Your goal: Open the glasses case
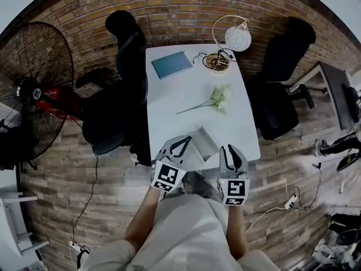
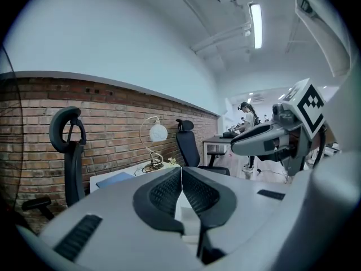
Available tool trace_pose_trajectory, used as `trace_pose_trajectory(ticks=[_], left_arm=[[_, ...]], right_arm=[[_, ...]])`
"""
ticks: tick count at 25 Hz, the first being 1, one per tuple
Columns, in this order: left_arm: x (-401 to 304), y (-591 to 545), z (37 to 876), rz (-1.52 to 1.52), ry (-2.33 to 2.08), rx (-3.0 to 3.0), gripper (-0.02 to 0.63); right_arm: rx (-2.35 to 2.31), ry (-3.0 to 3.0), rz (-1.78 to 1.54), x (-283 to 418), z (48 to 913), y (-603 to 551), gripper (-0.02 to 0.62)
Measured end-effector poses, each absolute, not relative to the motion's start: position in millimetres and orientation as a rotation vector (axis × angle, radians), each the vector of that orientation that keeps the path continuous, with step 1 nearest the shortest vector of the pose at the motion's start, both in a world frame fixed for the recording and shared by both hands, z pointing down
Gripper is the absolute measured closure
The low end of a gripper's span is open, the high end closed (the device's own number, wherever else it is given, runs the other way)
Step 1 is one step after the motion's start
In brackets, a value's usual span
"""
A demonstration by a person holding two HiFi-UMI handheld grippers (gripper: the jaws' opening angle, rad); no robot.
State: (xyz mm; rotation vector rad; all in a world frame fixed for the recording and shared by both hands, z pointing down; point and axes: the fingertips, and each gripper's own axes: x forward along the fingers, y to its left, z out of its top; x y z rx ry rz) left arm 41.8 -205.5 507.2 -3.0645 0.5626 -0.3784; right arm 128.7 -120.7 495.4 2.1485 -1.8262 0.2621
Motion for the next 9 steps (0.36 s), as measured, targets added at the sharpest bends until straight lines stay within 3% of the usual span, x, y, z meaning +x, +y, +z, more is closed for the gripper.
trace_pose_trajectory(ticks=[9], left_arm=[[37,-207,493,-0.318,0.565,-3.063,0.598]], right_arm=[[2.148,-1.819,0.219,124,482,-123,0.509]])
